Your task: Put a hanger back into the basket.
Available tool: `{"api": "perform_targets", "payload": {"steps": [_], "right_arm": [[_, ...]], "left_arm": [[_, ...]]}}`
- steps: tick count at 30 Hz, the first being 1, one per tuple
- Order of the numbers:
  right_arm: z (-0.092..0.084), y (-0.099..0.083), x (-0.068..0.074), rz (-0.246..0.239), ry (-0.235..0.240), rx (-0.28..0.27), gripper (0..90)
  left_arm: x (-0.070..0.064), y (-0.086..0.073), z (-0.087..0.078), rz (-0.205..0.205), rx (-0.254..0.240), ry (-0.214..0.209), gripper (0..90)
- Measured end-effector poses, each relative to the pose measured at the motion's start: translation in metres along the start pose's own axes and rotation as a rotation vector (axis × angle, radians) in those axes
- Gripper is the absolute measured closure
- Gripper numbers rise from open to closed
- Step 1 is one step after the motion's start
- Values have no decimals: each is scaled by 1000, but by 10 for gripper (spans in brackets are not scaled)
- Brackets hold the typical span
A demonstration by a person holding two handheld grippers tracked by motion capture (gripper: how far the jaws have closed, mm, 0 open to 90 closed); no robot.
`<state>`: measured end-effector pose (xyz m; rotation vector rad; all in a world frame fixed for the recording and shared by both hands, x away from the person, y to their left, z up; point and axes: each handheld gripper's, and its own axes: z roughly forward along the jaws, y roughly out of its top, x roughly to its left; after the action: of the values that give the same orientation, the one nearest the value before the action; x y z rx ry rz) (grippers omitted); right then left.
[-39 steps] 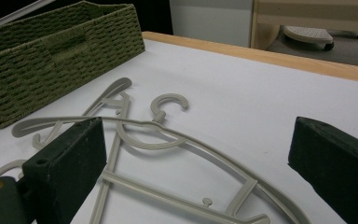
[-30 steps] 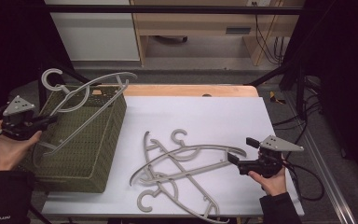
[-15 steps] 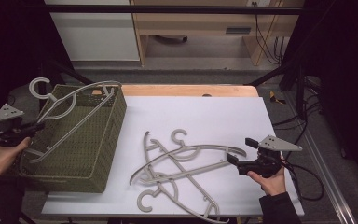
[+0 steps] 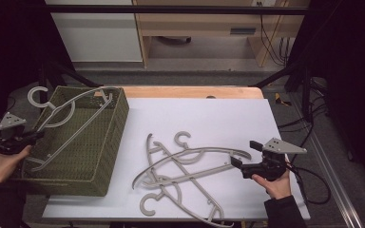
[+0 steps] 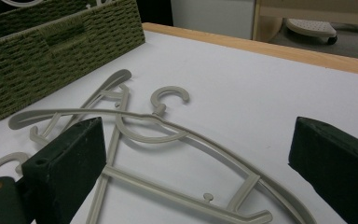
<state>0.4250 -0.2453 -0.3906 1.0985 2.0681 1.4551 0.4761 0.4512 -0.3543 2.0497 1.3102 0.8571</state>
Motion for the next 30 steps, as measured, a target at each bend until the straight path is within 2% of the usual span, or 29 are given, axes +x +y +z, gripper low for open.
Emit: {"api": "perform_targets", "payload": {"steps": [3,8,10,11,16,18,19,20,21,23,25,26,28,30], "right_arm": [[1,0,0,1,-2,0,43],[2,-1,1,1,-1,5,42],[2,-1,0,1,-1,4,43],[2,-1,0,1,-1,3,43],[2,-1,0,-1,-2,6,42],[3,-1,0,-5,-2,7,42],[3,-1,0,-7,0,8,42],[3,-1,0,-7,0,8,42],[3,-1,0,-4,-1,7,43],[3,-1,1,-4,0,8,43],[3,-1,1,-3,1,8,42],[3,-1,1,-3,0,9,43],[3,-1,0,-9,3,14,43],[4,-1,1,-9,3,13,43]], "left_arm": [[-5,-1,7,13,33,17,816],[-13,-2,21,22,94,-2,815],[-16,-3,27,28,123,4,812],[-17,-3,29,22,135,-7,813],[-17,-4,37,10,190,-3,810],[-17,-4,40,11,216,12,806],[-17,-5,43,15,244,20,798],[-17,-5,43,15,244,20,796],[-17,-5,44,5,264,10,796],[-17,-5,47,9,285,22,785],[-16,-5,47,-12,280,14,785],[-14,-5,46,-16,278,24,768],[-12,-5,44,-33,251,0,755],[-12,-5,41,-38,230,6,725]]}}
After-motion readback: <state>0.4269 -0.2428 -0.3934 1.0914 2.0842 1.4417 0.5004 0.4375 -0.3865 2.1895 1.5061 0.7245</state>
